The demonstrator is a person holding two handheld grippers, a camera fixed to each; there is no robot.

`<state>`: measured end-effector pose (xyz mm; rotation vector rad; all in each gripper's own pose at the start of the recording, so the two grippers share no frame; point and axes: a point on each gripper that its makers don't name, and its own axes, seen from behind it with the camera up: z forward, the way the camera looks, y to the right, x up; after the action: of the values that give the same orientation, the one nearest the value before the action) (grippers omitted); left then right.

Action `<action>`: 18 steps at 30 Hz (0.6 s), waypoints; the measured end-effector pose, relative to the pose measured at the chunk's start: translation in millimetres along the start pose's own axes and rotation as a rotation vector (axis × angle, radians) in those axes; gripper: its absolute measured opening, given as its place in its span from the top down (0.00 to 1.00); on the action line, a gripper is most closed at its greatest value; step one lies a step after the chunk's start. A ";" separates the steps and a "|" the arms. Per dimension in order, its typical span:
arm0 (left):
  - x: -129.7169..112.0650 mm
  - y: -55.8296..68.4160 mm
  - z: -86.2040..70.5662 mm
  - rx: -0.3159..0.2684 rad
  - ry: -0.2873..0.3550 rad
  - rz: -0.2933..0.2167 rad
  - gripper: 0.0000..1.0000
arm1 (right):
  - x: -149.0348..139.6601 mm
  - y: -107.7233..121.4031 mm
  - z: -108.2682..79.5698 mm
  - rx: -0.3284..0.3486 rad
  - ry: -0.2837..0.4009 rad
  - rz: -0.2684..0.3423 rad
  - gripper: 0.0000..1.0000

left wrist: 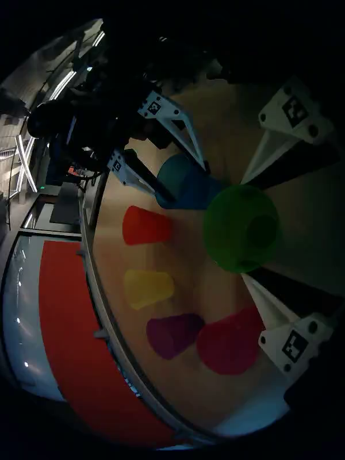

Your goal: Pour water

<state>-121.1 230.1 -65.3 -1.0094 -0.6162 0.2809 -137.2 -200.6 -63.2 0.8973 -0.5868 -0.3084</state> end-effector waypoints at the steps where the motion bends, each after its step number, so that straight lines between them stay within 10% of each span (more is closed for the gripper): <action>1: 0.2 0.4 -0.1 -0.002 0.001 -0.002 0.14 | 0.0 0.1 0.0 0.000 0.001 0.000 0.10; 18: 32.5 -4.6 -23.6 0.017 0.093 -0.040 0.14 | 19.3 7.0 -17.4 -0.031 0.043 0.015 0.11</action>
<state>-81.3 227.1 -59.0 -0.9874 -0.5482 0.2030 -111.3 -194.6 -59.2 0.8674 -0.5477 -0.2839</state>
